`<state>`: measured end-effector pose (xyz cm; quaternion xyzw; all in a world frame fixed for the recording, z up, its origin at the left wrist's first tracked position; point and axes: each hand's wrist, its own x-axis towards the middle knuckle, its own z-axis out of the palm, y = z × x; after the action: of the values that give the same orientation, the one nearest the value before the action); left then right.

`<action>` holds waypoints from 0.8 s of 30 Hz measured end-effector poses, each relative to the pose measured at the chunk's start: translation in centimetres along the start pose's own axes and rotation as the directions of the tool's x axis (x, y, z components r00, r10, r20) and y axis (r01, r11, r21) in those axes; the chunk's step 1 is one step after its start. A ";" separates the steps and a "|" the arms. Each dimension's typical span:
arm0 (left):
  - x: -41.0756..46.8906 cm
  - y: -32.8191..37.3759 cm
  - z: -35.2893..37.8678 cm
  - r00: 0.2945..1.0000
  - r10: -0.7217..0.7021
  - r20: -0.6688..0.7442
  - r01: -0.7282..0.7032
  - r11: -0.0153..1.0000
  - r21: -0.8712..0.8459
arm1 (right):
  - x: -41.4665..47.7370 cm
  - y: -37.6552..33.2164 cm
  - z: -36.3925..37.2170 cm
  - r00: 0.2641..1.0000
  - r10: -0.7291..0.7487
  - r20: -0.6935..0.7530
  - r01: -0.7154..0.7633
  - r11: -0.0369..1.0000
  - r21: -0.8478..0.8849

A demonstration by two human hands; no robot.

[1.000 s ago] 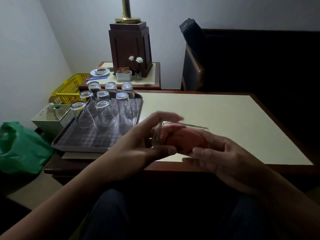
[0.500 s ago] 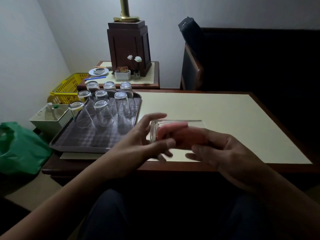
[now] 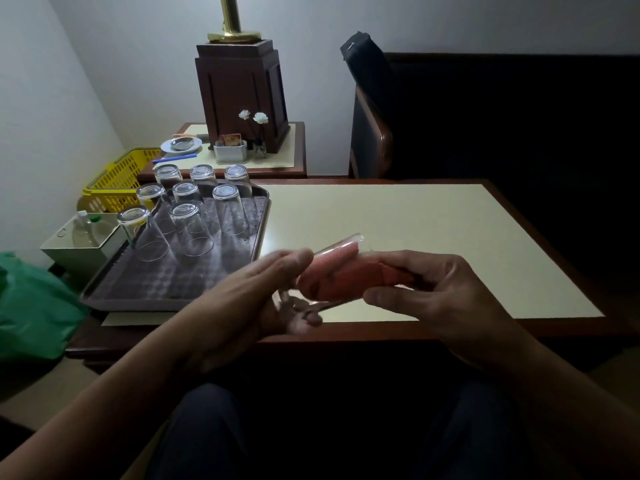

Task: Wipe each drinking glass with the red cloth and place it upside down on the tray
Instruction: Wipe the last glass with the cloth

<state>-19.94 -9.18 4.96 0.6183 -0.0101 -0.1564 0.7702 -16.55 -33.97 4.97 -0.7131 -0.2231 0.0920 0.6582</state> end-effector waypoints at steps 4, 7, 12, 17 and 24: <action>0.4 -0.8 -0.8 0.983 0.174 -0.053 -0.151 0.943 0.297 | 0.1 0.2 -0.2 0.994 0.080 0.075 -0.079 0.997 -0.008; 0.3 -0.7 -2.3 0.937 0.350 0.004 -0.289 0.766 0.575 | 0.7 0.9 -0.6 0.969 0.248 0.015 -0.247 0.952 0.179; 0.1 -0.5 -3.6 0.919 0.388 -0.068 -0.271 0.749 0.604 | 2.2 1.8 -2.0 0.880 0.463 -0.104 -0.237 0.618 0.750; 1.0 -1.3 -2.1 0.980 0.067 -0.189 -0.041 0.990 0.136 | 1.7 2.7 -1.8 0.907 0.385 -0.170 -0.245 0.812 0.530; 0.8 -1.2 -1.4 0.978 -0.208 0.008 0.207 0.975 0.084 | 0.8 4.3 -1.5 0.938 -0.315 0.145 0.338 0.737 -0.585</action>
<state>-19.12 -8.25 3.31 0.6459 0.0417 -0.2405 0.7234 -14.37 -35.08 1.09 -0.8325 -0.3741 -0.0876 0.3990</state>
